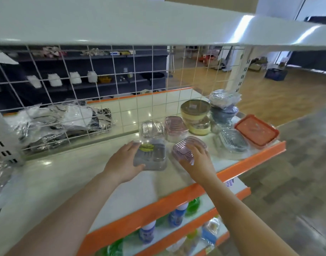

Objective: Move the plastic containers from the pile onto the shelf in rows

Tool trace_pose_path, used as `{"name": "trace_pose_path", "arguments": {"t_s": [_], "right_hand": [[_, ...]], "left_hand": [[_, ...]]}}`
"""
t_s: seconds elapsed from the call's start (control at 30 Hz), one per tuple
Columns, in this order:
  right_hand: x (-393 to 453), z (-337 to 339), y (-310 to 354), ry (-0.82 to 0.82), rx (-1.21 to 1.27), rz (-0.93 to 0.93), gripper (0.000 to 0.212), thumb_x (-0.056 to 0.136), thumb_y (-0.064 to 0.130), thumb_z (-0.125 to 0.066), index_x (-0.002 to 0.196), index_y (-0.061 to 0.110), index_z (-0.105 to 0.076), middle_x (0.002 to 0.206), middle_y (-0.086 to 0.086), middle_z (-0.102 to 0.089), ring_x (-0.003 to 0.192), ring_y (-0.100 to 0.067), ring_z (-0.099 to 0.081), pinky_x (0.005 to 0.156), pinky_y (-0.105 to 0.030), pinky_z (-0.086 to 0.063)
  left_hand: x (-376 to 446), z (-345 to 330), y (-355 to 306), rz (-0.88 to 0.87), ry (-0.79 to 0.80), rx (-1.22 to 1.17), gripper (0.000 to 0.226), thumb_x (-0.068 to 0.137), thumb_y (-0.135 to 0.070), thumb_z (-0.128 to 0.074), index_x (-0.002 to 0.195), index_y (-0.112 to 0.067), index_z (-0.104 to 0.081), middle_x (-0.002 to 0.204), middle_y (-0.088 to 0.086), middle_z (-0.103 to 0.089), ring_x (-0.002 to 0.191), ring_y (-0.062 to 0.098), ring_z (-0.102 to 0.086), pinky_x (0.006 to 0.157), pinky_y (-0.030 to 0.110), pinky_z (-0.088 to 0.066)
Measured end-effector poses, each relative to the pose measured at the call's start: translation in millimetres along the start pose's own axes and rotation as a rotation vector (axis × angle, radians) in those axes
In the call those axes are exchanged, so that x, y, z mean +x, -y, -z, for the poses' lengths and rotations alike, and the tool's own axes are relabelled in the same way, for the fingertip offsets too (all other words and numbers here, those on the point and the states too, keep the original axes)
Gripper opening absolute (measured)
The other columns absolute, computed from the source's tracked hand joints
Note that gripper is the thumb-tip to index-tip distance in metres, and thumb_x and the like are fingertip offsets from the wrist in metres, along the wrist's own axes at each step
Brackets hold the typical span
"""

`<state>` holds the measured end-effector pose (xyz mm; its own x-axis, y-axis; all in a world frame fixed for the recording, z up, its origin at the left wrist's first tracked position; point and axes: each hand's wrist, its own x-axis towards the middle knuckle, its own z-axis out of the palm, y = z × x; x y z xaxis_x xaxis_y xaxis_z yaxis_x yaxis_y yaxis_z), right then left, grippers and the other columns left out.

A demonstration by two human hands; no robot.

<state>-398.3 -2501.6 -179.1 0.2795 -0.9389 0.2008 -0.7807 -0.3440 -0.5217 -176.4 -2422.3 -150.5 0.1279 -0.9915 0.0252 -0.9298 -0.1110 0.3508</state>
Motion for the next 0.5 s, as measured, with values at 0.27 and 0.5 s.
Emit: {"name": "trace_pose_path", "arguments": {"t_s": [0.27, 0.5], "right_hand": [[11.3, -6.3, -7.7, 0.014, 0.0, 0.029, 0.057, 0.084, 0.039, -0.067, 0.134, 0.019, -0.048, 0.148, -0.003, -0.036, 0.137, -0.025, -0.027, 0.106, -0.03, -0.026], [16.7, 6.8, -14.7, 0.043, 0.113, 0.077, 0.049, 0.082, 0.028, -0.072, 0.123, 0.006, -0.057, 0.14, -0.007, -0.046, 0.134, -0.024, -0.034, 0.106, -0.023, -0.024]], "left_hand": [[26.7, -2.8, 0.0, 0.071, 0.116, 0.047, 0.094, 0.084, -0.053, -0.061, 0.153, -0.019, -0.007, 0.16, -0.001, 0.003, 0.147, 0.019, -0.003, 0.118, 0.034, -0.013], [39.5, -2.1, 2.0, 0.037, 0.185, 0.188, 0.102, 0.079, -0.062, -0.061, 0.153, -0.024, -0.002, 0.16, 0.001, 0.004, 0.147, 0.021, -0.002, 0.119, 0.037, -0.012]]}}
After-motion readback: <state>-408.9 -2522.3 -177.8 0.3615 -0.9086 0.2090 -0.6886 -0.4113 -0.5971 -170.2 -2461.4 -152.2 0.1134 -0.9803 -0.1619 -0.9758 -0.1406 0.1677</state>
